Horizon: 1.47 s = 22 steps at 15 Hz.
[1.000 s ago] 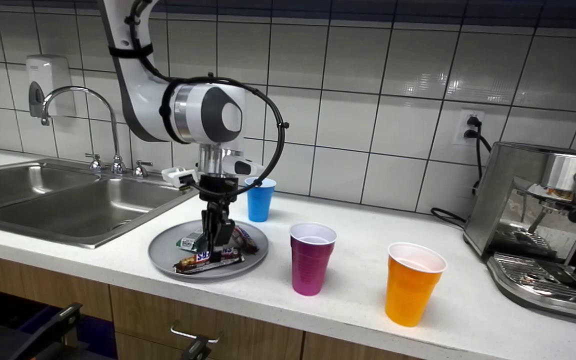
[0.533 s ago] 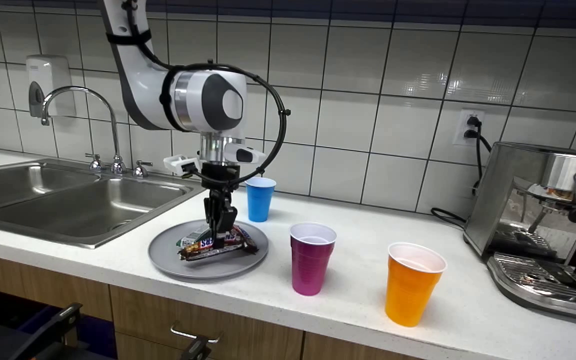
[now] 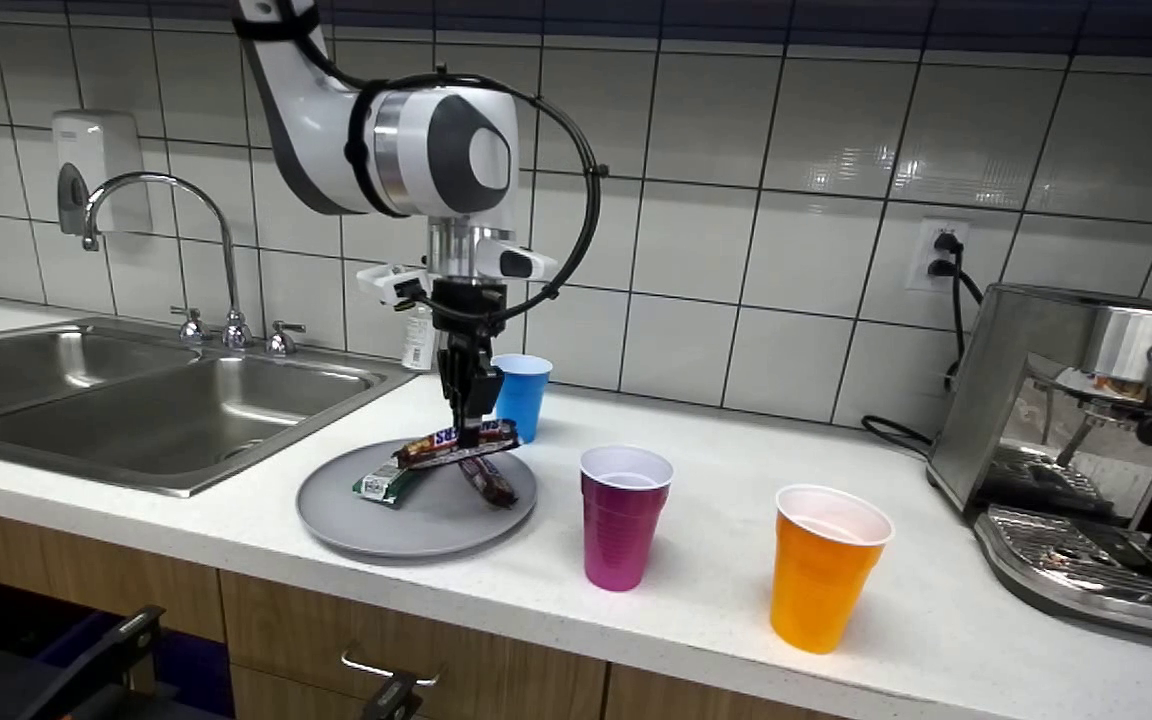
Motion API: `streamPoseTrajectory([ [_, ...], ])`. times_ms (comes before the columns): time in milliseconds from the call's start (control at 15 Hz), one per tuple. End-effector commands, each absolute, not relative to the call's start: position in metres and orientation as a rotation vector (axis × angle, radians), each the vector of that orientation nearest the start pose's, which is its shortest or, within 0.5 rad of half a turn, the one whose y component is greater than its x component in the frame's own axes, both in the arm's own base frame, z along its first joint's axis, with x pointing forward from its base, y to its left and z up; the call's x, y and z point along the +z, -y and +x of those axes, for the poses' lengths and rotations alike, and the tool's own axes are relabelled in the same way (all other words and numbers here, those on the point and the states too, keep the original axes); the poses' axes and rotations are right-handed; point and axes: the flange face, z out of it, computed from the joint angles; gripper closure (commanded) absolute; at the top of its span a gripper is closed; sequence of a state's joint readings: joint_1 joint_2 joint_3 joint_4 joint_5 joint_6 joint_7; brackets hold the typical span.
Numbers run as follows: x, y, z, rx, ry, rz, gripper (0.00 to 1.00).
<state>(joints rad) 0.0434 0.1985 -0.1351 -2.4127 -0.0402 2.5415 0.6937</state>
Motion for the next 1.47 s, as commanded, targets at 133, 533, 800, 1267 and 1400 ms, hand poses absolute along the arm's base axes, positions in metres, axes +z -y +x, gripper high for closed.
streamPoseTrajectory([
  [133,0.246,0.085,0.518,0.062,-1.222,-2.965,0.96],
  [533,0.242,0.129,0.557,0.048,-1.284,-2.940,0.96],
  [800,0.230,0.159,0.578,0.061,-1.338,-2.921,0.96],
  [1267,0.216,0.208,0.589,0.057,-1.450,-2.901,0.96],
  [1400,0.214,0.214,0.588,0.058,-1.472,-2.900,0.69],
])
